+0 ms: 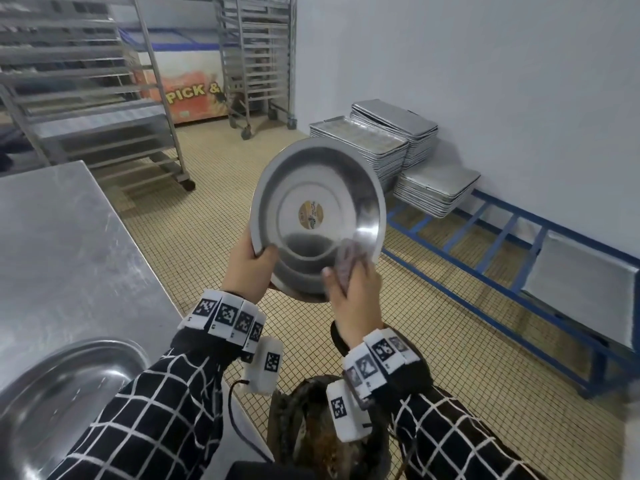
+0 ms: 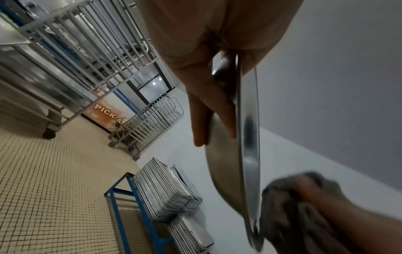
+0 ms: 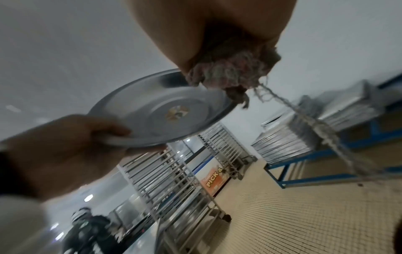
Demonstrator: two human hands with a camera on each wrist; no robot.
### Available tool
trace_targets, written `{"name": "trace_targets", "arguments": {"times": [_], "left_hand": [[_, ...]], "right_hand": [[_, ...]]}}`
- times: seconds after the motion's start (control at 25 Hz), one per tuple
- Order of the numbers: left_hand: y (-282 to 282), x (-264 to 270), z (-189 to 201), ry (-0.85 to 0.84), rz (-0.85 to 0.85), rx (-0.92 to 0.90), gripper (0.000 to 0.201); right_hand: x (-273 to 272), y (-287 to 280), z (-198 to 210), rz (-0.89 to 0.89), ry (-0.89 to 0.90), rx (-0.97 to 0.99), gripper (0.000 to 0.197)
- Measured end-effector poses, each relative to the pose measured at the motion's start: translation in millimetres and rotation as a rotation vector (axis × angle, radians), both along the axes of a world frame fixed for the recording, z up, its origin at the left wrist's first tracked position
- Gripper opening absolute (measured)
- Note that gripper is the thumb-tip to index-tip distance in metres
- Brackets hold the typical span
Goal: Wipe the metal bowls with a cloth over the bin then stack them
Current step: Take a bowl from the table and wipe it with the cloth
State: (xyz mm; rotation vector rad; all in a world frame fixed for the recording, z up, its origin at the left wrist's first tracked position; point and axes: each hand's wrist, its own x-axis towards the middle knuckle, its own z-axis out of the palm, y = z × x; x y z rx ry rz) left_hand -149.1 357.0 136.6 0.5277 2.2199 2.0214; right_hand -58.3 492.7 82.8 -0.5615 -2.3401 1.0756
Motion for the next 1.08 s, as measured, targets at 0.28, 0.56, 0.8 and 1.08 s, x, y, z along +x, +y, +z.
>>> {"name": "trace_targets", "arguments": {"times": [0.28,0.56,0.8,1.08], "left_hand": [[-3.9,-3.8,11.2,-0.002,-0.039,-0.013,0.012],[-11.7,-5.4,8.0,-0.059,0.003,-0.059,0.013],[-3.2,-9.5,14.3,-0.051,0.011,-0.026,0.017],[-8.3,-6.9,2.8,-0.078,-0.023,-0.066,0.014]], "right_hand": [[10.2,-13.5,-14.8,0.342,-0.239,0.673,0.060],[4.3,33.1,-11.2,0.130,-0.465,0.778,0.068],[7.7,-25.4,-9.3,0.342,-0.242,0.513,0.065],[11.8,61.9,-14.8,0.171,-0.472,0.831,0.070]]}}
